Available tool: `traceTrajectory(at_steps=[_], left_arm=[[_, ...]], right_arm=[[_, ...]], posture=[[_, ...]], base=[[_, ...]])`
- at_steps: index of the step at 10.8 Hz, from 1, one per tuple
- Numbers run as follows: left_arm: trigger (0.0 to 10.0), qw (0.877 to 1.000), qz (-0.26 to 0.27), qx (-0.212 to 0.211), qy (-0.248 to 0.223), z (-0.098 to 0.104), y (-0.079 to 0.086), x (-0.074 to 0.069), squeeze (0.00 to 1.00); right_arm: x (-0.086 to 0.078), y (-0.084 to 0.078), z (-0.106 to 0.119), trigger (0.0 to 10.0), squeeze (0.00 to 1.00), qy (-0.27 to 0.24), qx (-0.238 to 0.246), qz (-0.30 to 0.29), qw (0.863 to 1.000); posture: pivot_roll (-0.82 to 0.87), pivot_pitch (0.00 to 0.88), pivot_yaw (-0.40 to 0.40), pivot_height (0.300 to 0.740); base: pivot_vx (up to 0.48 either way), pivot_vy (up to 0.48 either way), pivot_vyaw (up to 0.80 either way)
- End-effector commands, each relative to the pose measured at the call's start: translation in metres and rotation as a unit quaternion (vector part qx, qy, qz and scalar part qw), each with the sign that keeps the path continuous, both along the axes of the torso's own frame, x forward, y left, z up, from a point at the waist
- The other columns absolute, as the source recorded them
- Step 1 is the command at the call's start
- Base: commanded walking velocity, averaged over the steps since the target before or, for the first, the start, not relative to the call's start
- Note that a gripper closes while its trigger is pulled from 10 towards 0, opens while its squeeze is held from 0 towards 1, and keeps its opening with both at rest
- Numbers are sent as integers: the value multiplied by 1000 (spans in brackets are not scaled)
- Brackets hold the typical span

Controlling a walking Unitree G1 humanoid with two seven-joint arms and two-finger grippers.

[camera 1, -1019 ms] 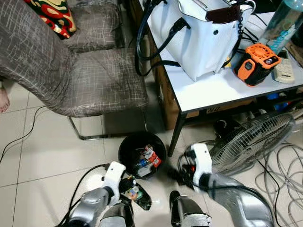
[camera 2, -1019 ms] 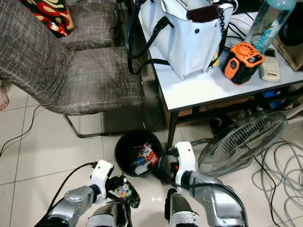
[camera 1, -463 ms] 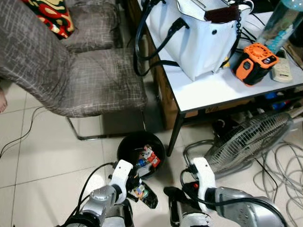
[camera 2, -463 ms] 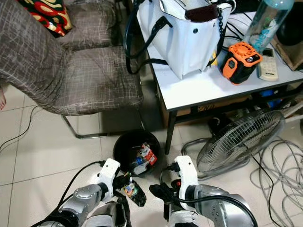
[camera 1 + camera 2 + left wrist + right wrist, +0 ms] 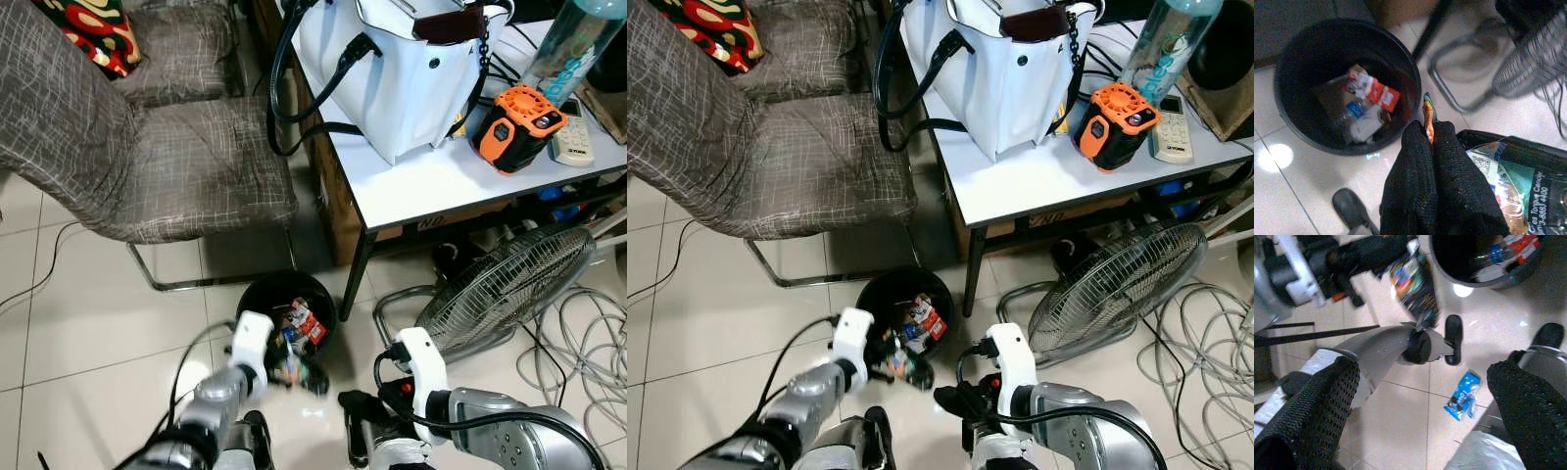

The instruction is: Picking trash to rubbish bin

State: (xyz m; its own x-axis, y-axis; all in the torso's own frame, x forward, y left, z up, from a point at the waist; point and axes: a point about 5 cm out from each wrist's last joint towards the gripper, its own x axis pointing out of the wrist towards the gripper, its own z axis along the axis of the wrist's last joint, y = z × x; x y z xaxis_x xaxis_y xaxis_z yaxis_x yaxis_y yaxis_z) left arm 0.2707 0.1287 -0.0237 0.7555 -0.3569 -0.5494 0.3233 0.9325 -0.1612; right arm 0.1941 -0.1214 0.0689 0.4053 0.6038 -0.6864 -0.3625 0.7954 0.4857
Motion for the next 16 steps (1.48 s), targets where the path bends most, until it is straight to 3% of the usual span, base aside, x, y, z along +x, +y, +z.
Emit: traceTrajectory(at_steps=[1, 5, 7, 10, 13, 16], left_arm=[[10000, 1000, 16, 6, 11, -6, 3, -6, 0], [10000, 997, 73, -2, 23, -9, 14, -8, 0], [10000, 997, 76, -26, 20, -6, 2, -4, 0], [10000, 997, 45, -57, 9, 4, -28, 6, 0], [10000, 997, 42, -69, 6, 8, -39, 8, 0], [10000, 997, 68, -22, -10, 9, -25, 12, 0]], right_arm=[[-5, 3, 1, 10000, 1000, 4, 4, 7, 1000], [-4, 5, 1, 10000, 1000, 4, 4, 11, 1000], [-6, 7, 1, 10000, 1000, 3, 6, 13, 1000], [-3, 9, 3, 10000, 1000, -4, 11, 17, 1000], [-4, 10, 3, 10000, 1000, -5, 13, 18, 1000], [-4, 12, 5, 10000, 1000, -9, 18, 20, 1000]], posture=[[-252, 305, 8, 740], [-252, 305, 8, 740], [-245, 308, 5, 740], [-248, 308, 5, 740], [-248, 308, 5, 740], [-250, 309, 5, 740]], base=[[0, 0, 0], [0, 0, 0], [0, 0, 0], [0, 0, 0], [0, 0, 0], [0, 0, 0]])
